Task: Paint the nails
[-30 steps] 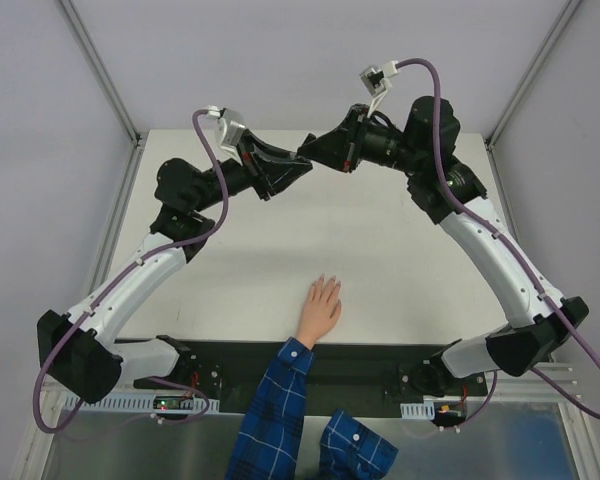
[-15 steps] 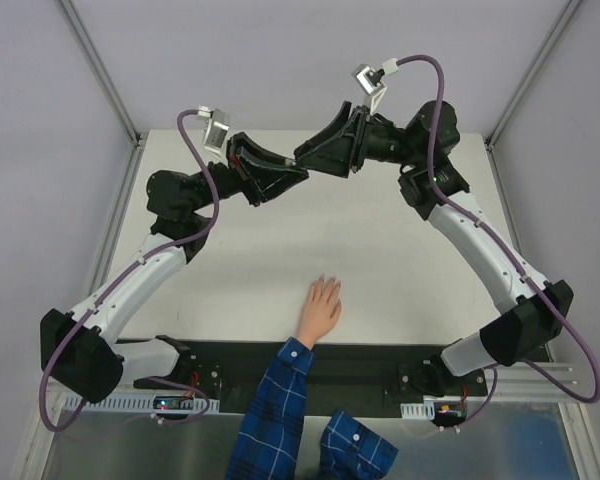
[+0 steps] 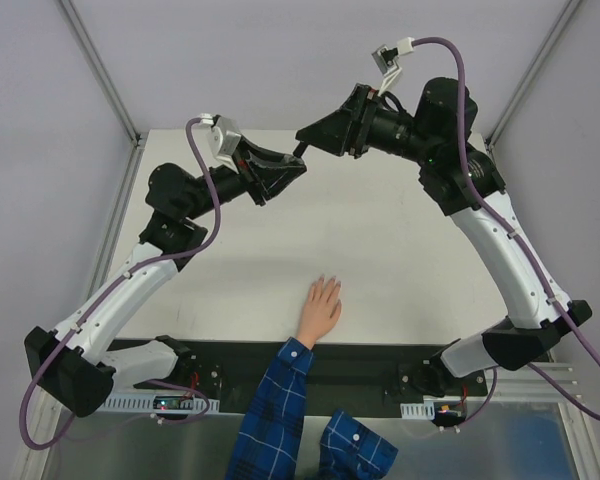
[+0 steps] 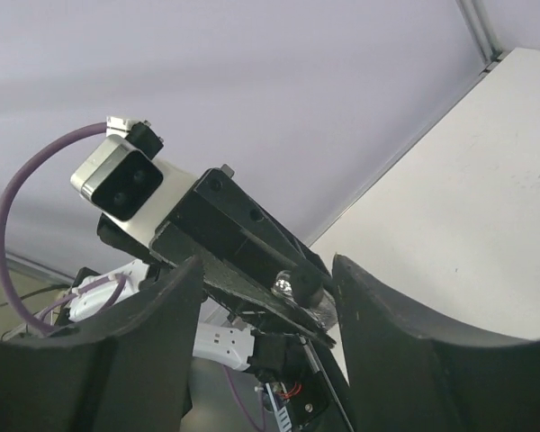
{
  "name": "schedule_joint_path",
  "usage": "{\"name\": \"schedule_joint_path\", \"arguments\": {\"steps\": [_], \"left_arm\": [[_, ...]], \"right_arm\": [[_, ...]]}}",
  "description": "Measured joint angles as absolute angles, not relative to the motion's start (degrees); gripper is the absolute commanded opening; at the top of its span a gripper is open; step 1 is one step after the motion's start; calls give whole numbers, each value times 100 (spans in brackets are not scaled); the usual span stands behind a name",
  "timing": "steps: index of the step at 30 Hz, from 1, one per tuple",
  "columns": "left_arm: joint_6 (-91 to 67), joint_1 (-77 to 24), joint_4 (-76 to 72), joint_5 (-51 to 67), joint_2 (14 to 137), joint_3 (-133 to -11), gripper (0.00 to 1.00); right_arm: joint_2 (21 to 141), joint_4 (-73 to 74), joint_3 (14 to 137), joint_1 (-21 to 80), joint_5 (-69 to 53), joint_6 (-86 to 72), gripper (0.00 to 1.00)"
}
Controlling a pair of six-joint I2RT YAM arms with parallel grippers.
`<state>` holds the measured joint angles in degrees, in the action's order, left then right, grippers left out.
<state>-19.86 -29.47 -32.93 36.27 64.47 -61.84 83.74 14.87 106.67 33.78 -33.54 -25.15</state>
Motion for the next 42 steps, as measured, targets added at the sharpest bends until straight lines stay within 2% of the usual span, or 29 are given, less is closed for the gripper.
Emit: {"name": "schedule_joint_path", "arguments": {"steps": [3,12,16,19,20,21,23,24,28,32,35,37,38,39,42], "left_arm": [[-1822,-3022,-3197,3439,6565,-6331,0],[-1715,-3044,-3179,3242,6711,-6383,0],[-1732,-3044,-3197,3242,6718,-6383,0],[-1811,-3046,-3238,3251,6726,-6383,0],[-1855,-3046,-3251,3256,6726,-6383,0],[-1900,-3046,-3273,3269,6729,-6383,0],[-2027,-3046,-3328,3295,6726,-6381,0],[-2132,-3044,-3376,3295,6726,-6372,0],[-2545,-3028,-3686,3402,6698,-6182,0],[-3548,-2989,-4508,3990,6801,-5933,0],[-4434,-2950,-5476,4226,7094,-5902,0],[-4613,-2895,-5599,4316,7111,-5902,0],[-4698,-2875,-5642,4379,7111,-5902,0],[-4740,-2875,-5686,4440,7111,-5902,0],[-4727,-2882,-5734,4525,7094,-5902,0]], "right_arm": [[8462,1739,10921,3514,-3052,-2473,53],[8536,2233,10938,3597,-2547,-2368,57],[8547,2252,10938,3614,-2521,-2320,38],[8582,2252,10938,3634,-2515,-2311,31],[8593,2252,10938,3638,-2517,-2311,26],[8604,2255,10938,3638,-2517,-2309,14],[8613,2241,10932,3638,-2504,-2226,3],[8613,2222,10927,3636,-2506,-2171,1],[8477,1662,10495,3557,-2880,-1881,0],[8176,-491,9164,3046,-4622,-2248,0],[8554,-2130,9083,2801,-5712,-3138,0],[8774,-2978,9048,2766,-6053,-3664,0],[8836,-3308,9021,2762,-6154,-3883,4],[8851,-3487,9004,2759,-6219,-3994,20],[8788,-3577,8958,2764,-6274,-4099,33]]}}
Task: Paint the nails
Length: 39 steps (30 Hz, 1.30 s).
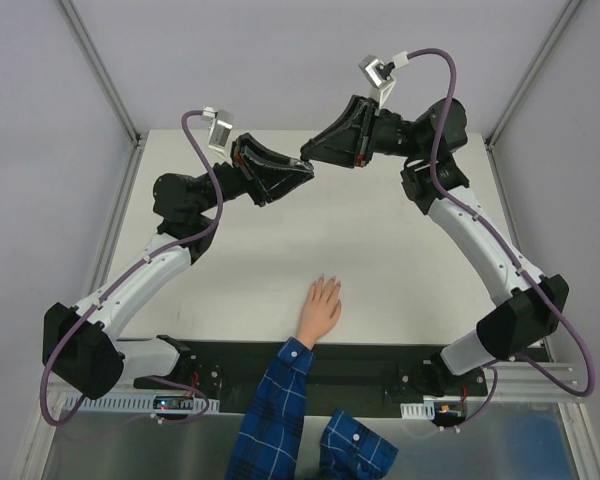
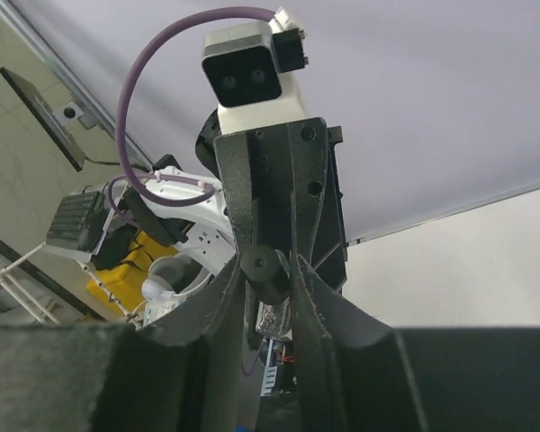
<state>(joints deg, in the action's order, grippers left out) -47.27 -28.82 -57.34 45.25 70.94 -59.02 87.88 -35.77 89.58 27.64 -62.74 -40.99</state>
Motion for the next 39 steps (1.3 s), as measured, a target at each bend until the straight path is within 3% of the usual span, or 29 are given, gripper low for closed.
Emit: {"name": "schedule_joint_path", "arguments": {"steps": [3,8,14,28,30,31,33,39], "left_arm": [[-4405,-2886,-5524,4641,7037,-5902,0],[-3420,-2961,-4635,4825,6877,-6029,0],[-2403,-2967,-3844,4560,6829,-6263,0],[-1682,-3116,-3461,4097,6879,-6447,0],[-1671,-3146,-3437,4029,6888,-6447,0],[-1664,-3155,-3415,3999,6888,-6447,0],[-1667,-3159,-3391,3999,6888,-6447,0],[-1992,-3140,-3511,4202,6888,-6396,0]], "right_arm": [[8569,-2849,8932,2816,-5992,-3833,58],[7911,-821,8927,2915,-4624,-2915,85],[7677,1111,9623,3361,-3262,-1870,89],[8044,2128,10158,3857,-2016,-1601,47],[8125,2134,10259,3927,-1927,-1610,30],[8167,2128,10304,3964,-1905,-1656,13],[8197,2123,10339,4001,-1852,-1621,1],[8099,1811,10055,3846,-2233,-1437,1]]}}
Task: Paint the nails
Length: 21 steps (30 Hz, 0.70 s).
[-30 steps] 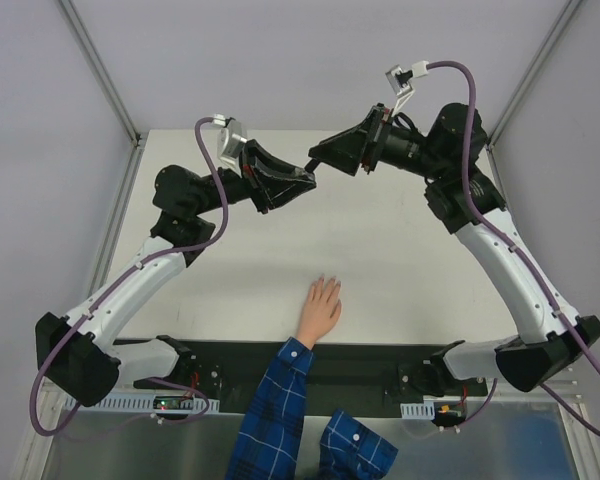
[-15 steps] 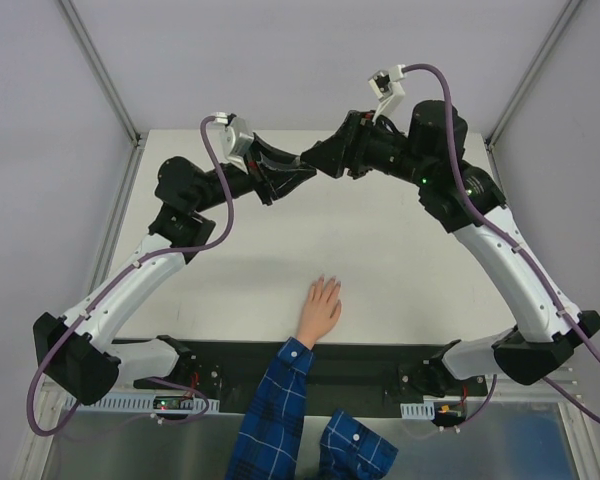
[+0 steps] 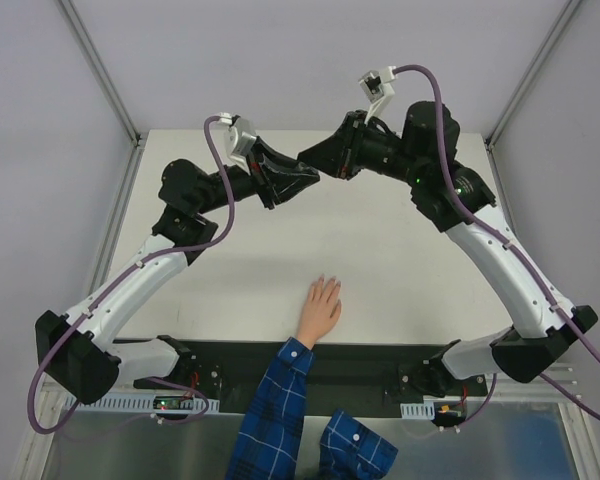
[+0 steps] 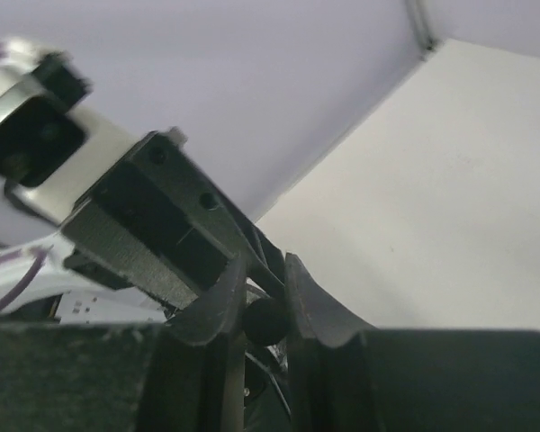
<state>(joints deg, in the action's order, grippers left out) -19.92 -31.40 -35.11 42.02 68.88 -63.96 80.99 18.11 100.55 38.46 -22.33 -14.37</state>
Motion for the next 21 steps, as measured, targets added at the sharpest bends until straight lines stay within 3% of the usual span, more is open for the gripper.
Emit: {"name": "schedule_joint_path", "arguments": {"steps": [3,7,9,11,13,14,15,18,21], "left_arm": [[-2803,-3063,-4091,4602,6914,-6195,0],[-3931,-2930,-4875,4803,7052,-6088,0],[-4178,-2862,-5006,4816,7037,-6005,0],[-4200,-2853,-4987,4838,7002,-5999,0],[-4125,-2856,-4888,4845,6910,-5999,0],[-4080,-2856,-4816,4862,6853,-5999,0],[-4034,-2856,-4746,4886,6792,-5999,0],[-3787,-2893,-4659,4890,6678,-5999,0],[-3505,-2893,-4523,4816,6582,-5999,0]], "right_arm": [[7874,314,9091,3365,-3813,-1916,0],[8447,-1828,8871,2985,-5489,-3129,0],[8652,-2488,8855,2976,-5819,-3505,0],[8663,-2676,8827,2985,-5946,-3516,11],[8560,-2445,8831,3076,-5883,-3214,15],[8493,-2257,8838,3127,-5817,-3057,22],[8381,-1959,8860,3201,-5690,-2827,45],[8154,-1072,9054,3326,-5269,-2364,75],[8001,-134,9382,3334,-4746,-1977,84]]}}
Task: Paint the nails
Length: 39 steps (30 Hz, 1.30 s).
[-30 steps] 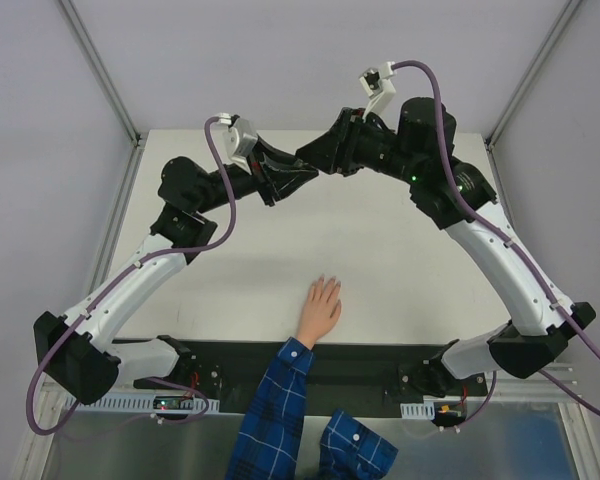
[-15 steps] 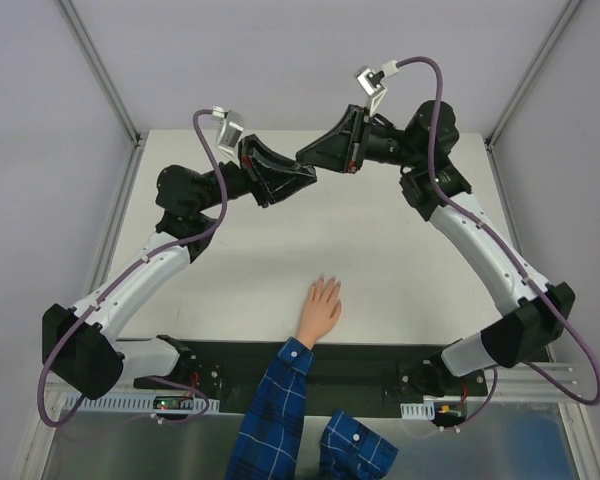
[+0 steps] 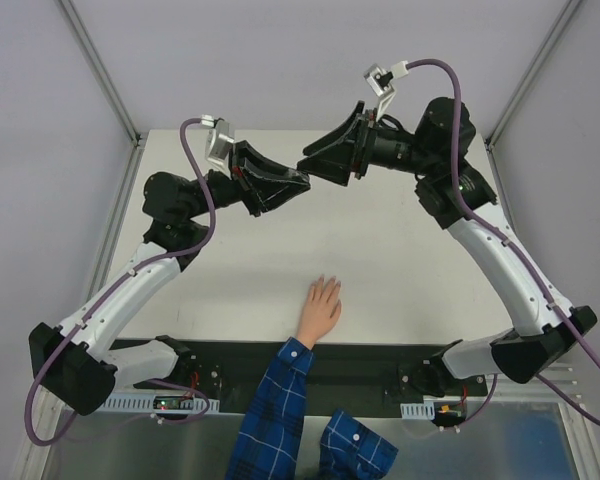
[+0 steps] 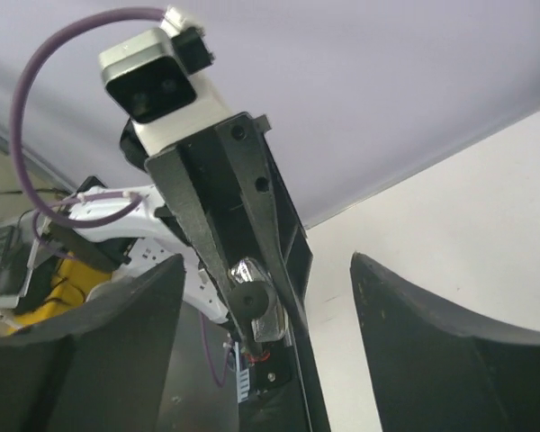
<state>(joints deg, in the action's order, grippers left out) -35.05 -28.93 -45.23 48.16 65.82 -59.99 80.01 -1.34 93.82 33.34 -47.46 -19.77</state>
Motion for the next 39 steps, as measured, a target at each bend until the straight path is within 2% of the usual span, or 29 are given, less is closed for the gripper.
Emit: {"name": "schedule_joint_path", "arguments": {"steps": [7,9,14,22,27,30,31,34,39], "left_arm": [[-2845,-2893,-3872,4462,6447,-6001,0],[-2670,-2893,-3684,4333,6425,-6001,0],[-2412,-2893,-3406,4110,6410,-6023,0],[-2316,-2893,-3317,4012,6412,-6217,0],[-2318,-2893,-3319,4021,6416,-6254,0],[-2342,-2891,-3310,4047,6464,-6254,0],[-2355,-2891,-3310,4064,6479,-6254,0],[-2550,-2882,-3470,4147,6512,-6252,0],[-3557,-2823,-4270,4609,6613,-6069,0]], "right_arm": [[7907,1557,10200,3323,-3837,-1577,85],[7915,1806,10366,3330,-3739,-1581,82],[7994,2180,10558,3448,-3468,-1586,61],[8370,2447,10779,3535,-3293,-1649,56],[8530,2471,10871,3540,-3284,-1712,38],[8545,2458,10888,3553,-3308,-1741,15],[8545,2429,10888,3562,-3358,-1723,0],[8534,2180,10792,3520,-3645,-1603,0],[8154,-242,9334,3205,-5172,-1778,0]]}}
